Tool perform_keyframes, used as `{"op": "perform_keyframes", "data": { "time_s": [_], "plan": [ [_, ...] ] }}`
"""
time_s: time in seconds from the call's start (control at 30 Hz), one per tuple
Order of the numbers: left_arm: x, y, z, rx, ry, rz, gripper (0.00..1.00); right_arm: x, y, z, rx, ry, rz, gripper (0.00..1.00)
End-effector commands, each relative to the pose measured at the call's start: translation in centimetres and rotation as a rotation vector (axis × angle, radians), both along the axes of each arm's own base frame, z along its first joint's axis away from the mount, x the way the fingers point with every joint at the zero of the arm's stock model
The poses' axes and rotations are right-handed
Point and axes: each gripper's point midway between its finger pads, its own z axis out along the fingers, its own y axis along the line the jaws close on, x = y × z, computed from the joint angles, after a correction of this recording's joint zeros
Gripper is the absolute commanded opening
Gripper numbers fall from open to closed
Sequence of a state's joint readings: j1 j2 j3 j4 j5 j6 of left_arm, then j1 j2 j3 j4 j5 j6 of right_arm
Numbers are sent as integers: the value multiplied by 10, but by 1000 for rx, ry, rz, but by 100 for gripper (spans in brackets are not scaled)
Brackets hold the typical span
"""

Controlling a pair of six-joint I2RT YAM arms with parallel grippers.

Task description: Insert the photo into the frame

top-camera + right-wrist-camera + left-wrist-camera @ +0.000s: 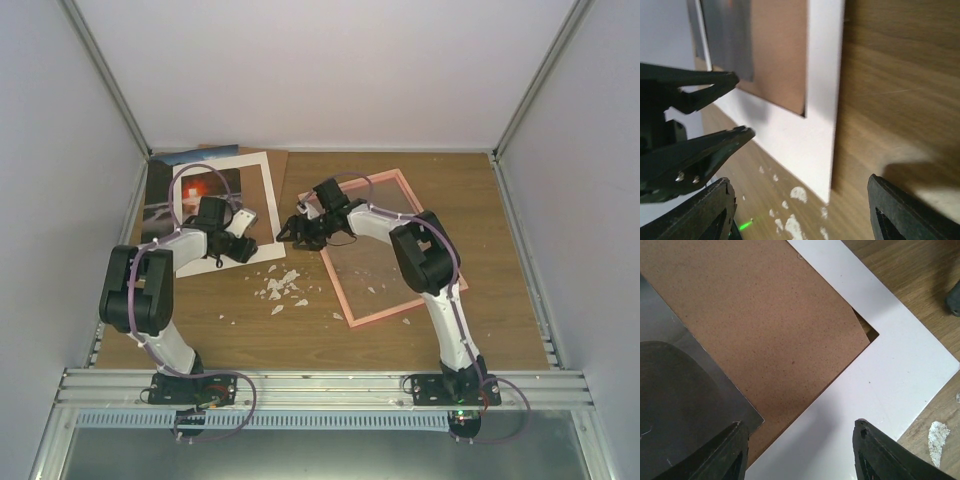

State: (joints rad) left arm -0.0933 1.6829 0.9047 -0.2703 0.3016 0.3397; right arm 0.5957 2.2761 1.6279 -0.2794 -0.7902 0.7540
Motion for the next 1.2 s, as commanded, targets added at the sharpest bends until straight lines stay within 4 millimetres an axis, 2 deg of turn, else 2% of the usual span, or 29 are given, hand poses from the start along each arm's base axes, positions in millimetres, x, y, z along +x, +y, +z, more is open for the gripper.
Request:
{"op": "perform_keyframes", "data": {
  "time_s": [0.0, 0.27, 0.37, 0.57, 0.87, 1.0, 1.17],
  "plan": [
    [9, 1, -4, -16, -15, 20, 57, 7, -2, -22, -82, 51, -64, 72],
    [10, -1, -19, -19, 28, 15, 54, 12, 4, -48, -91, 101, -84, 58],
    [12, -2, -23, -15, 39, 12, 52, 11, 6, -54, -89, 115, -84, 56],
    [11, -8, -30, -4, 52, -10, 52, 11, 12, -57, -57, 133, -76, 48],
    [11, -10, -34, 1, 61, -16, 51, 21, 29, -21, 69, 77, -57, 27],
    [11, -11, -34, 1, 62, -20, 51, 28, 33, -6, 104, 34, -65, 25],
    [10, -10, -33, 6, 60, -19, 51, 34, 35, -9, 112, 17, -82, 21]
  ]
}}
